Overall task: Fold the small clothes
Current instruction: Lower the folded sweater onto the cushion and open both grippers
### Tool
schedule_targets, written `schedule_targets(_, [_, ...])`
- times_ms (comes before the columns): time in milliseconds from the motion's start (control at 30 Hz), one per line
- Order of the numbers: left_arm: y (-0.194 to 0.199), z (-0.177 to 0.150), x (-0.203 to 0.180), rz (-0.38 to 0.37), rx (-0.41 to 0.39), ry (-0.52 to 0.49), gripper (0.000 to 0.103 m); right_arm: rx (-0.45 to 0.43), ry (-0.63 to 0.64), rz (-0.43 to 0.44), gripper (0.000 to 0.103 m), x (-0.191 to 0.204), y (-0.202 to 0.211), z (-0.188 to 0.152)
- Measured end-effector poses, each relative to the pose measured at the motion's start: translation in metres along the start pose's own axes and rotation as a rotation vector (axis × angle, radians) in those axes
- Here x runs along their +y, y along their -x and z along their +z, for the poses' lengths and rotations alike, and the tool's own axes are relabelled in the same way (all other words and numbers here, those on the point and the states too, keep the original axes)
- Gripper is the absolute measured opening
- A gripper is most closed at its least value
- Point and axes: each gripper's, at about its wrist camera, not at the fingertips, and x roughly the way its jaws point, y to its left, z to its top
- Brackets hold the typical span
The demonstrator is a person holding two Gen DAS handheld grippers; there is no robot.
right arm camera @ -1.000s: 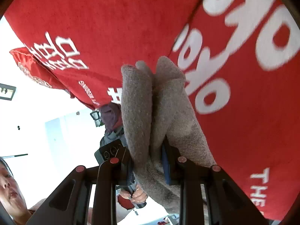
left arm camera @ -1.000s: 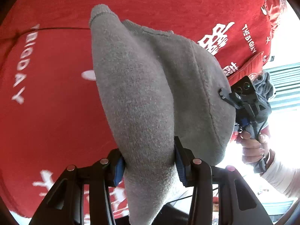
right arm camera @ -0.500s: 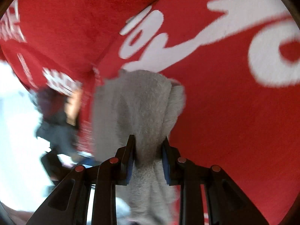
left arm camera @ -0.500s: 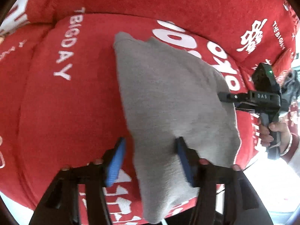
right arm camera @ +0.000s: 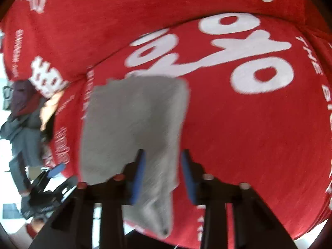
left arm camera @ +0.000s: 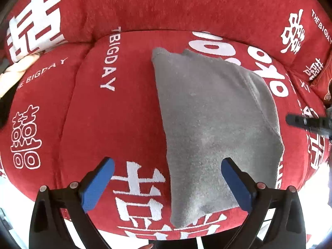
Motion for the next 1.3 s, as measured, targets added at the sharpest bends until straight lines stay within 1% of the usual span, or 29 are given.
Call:
schedule_targets(33, [0.0, 0.0, 0.0, 0.002, 0.005, 0.003, 0.103, 0.008, 0.013, 0.01, 0.021, 0.008, 0.002, -0.008])
schedule_targets(67, [0.0, 0.0, -0.001, 0.006, 0.01, 0.003, 0.103, 0.011, 0.024, 0.01, 0.019, 0.016, 0.001, -0.014])
schedule_targets(133, [-0.001, -0.001, -0.002, 0.019, 0.031, 0.001, 0.103, 0.018, 0.058, 0.001, 0.018, 0.03, -0.001, -0.026])
schedule_targets(200, [-0.005, -0.002, -0.003, 0.022, 0.074, 0.001, 0.103, 0.03, 0.084, -0.009, 0.018, 0.042, -0.008, -0.035])
schedule_targets(267, [-0.007, -0.003, -0.003, 0.008, 0.078, 0.003, 0.103, 0.052, 0.112, -0.051, 0.018, 0.048, -0.02, -0.044])
schedule_targets(300, [-0.005, -0.003, -0.003, 0.002, 0.071, 0.003, 0.103, 0.06, 0.128, -0.088, 0.018, 0.047, -0.027, -0.047])
schedule_targets(367, [-0.002, -0.004, -0.004, 0.005, 0.06, 0.005, 0.103, 0.073, 0.145, -0.134, 0.014, 0.041, -0.04, -0.052])
schedule_targets(400, [0.0, -0.004, -0.004, 0.004, 0.059, 0.009, 0.103, 0.083, 0.144, -0.157, 0.014, 0.034, -0.045, -0.054])
schedule_targets(433, [0.002, -0.004, -0.003, 0.002, 0.057, 0.021, 0.103, 0.087, 0.131, -0.156, 0.011, 0.028, -0.049, -0.056])
schedule_targets(500, [0.006, -0.004, -0.002, -0.006, 0.051, 0.035, 0.103, 0.085, 0.094, -0.139, 0.01, 0.02, -0.046, -0.059])
schedule_targets(533, [0.009, -0.004, -0.002, 0.002, 0.044, 0.036, 0.103, 0.083, 0.072, -0.125, 0.01, 0.017, -0.042, -0.06])
schedule_targets(567, [0.011, -0.003, -0.003, 0.01, 0.039, 0.034, 0.103, 0.083, 0.06, -0.13, 0.017, 0.015, -0.038, -0.061])
schedule_targets(600, [0.013, -0.003, -0.004, 0.015, 0.036, 0.029, 0.103, 0.084, 0.049, -0.14, 0.018, 0.014, -0.034, -0.061])
schedule_targets(733, [0.022, -0.002, -0.01, 0.019, 0.058, 0.013, 0.103, 0.087, -0.018, -0.129, 0.018, 0.009, -0.013, -0.064])
schedule_targets(800, [0.026, -0.001, -0.013, 0.021, 0.066, 0.016, 0.103, 0.078, -0.021, -0.137, 0.026, 0.014, -0.002, -0.066])
schedule_targets(833, [0.03, -0.001, -0.015, 0.022, 0.071, 0.015, 0.103, 0.077, -0.023, -0.143, 0.039, 0.019, 0.005, -0.067])
schedule_targets(867, [0.033, -0.001, -0.018, 0.019, 0.077, 0.012, 0.103, 0.078, -0.025, -0.146, 0.049, 0.023, 0.009, -0.066])
schedule_targets(1000, [0.052, -0.001, -0.028, 0.018, 0.087, -0.006, 0.103, 0.083, -0.014, -0.15, 0.05, 0.045, 0.022, -0.064])
schedule_targets(1067, [0.057, -0.001, -0.031, 0.013, 0.11, -0.013, 0.103, 0.086, 0.001, -0.161, 0.057, 0.059, 0.028, -0.063])
schedule_targets(1100, [0.06, -0.001, -0.033, 0.01, 0.119, -0.013, 0.103, 0.086, 0.005, -0.164, 0.059, 0.067, 0.031, -0.063])
schedule_targets(1167, [0.066, -0.003, -0.035, 0.002, 0.136, -0.014, 0.103, 0.08, 0.01, -0.162, 0.067, 0.078, 0.037, -0.062])
schedule_targets(1200, [0.071, -0.004, -0.036, 0.008, 0.138, -0.014, 0.103, 0.076, 0.012, -0.162, 0.07, 0.082, 0.04, -0.061])
schedule_targets(1233, [0.075, -0.004, -0.037, 0.012, 0.137, -0.016, 0.103, 0.07, 0.015, -0.171, 0.076, 0.089, 0.042, -0.059])
schedule_targets(1267, [0.079, -0.005, -0.037, 0.011, 0.135, -0.017, 0.103, 0.066, 0.014, -0.183, 0.079, 0.092, 0.045, -0.06])
schedule_targets(1300, [0.084, -0.005, -0.038, 0.008, 0.127, -0.017, 0.103, 0.059, 0.01, -0.199, 0.079, 0.095, 0.049, -0.06])
